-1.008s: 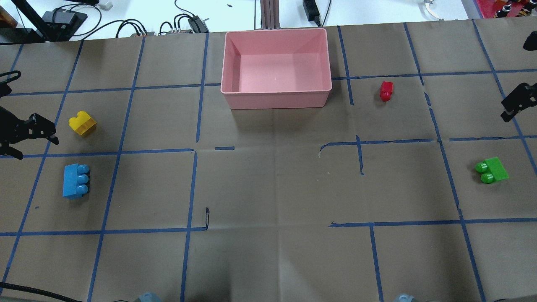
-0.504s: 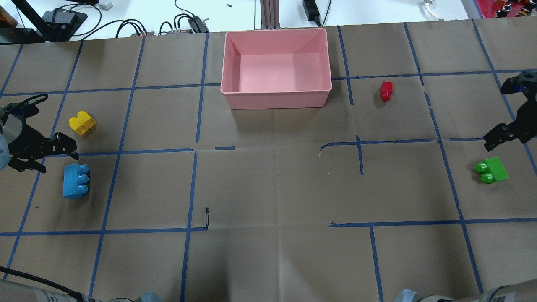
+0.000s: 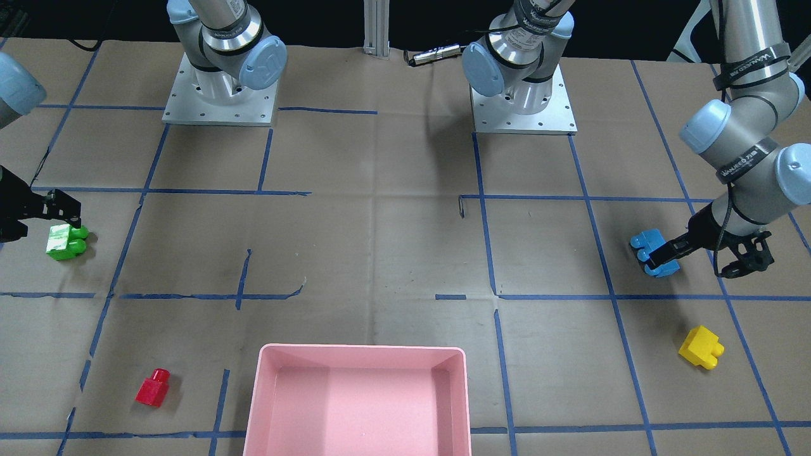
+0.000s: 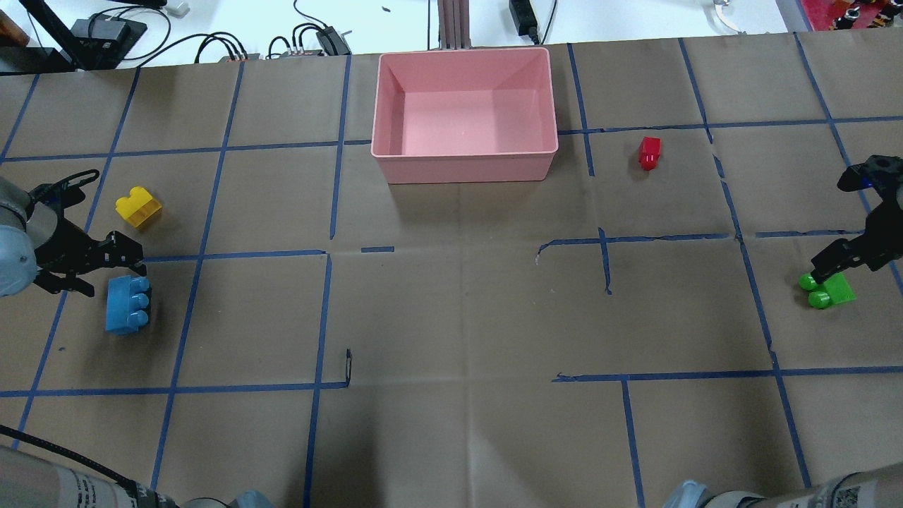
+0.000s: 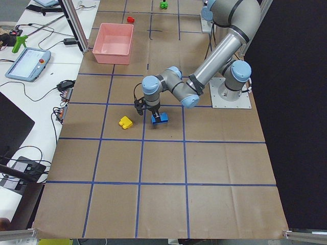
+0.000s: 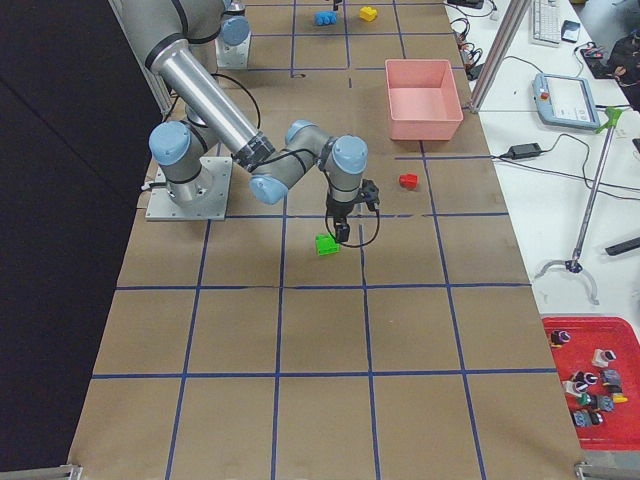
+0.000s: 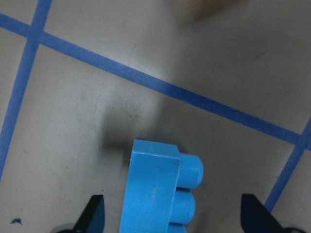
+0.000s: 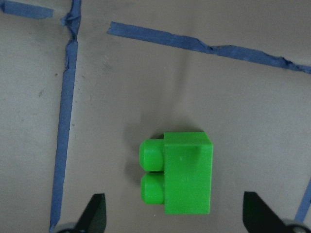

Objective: Put all blocks into box

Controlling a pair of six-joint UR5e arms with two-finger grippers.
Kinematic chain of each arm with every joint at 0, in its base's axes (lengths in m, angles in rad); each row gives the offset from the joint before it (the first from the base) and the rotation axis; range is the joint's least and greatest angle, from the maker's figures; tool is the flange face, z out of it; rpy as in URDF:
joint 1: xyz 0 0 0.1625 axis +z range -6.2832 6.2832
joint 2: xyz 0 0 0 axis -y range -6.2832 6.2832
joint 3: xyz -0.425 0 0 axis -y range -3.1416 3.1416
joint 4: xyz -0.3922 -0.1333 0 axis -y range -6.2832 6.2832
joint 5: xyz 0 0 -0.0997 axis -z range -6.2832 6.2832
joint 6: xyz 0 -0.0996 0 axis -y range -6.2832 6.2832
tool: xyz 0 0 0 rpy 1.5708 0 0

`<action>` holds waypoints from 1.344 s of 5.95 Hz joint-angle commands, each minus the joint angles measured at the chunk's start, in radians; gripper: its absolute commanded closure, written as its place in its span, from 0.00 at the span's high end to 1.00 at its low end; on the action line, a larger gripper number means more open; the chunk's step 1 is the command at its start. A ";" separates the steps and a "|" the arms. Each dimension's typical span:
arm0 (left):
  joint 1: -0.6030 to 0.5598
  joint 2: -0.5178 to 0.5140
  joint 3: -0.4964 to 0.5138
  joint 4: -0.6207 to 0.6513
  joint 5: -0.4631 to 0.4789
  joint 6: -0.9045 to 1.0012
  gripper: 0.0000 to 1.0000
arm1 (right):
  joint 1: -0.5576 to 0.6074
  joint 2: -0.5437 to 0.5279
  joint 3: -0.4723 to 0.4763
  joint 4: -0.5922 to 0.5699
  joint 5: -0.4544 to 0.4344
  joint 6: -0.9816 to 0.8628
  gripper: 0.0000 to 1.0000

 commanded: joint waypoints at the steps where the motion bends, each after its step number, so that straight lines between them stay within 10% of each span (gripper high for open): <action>1: -0.001 -0.026 -0.028 0.041 0.002 0.008 1.00 | -0.005 0.065 0.007 -0.091 -0.001 -0.009 1.00; 3: 0.001 -0.028 -0.036 0.041 0.009 0.012 0.97 | -0.005 0.088 0.016 -0.109 -0.001 -0.020 1.00; 7: 0.002 -0.028 -0.019 0.039 0.015 0.043 0.17 | -0.005 0.085 0.038 -0.113 -0.007 -0.023 0.99; 8: 0.001 -0.011 -0.013 0.038 0.015 0.043 0.13 | -0.004 0.085 0.038 -0.119 -0.009 -0.056 0.90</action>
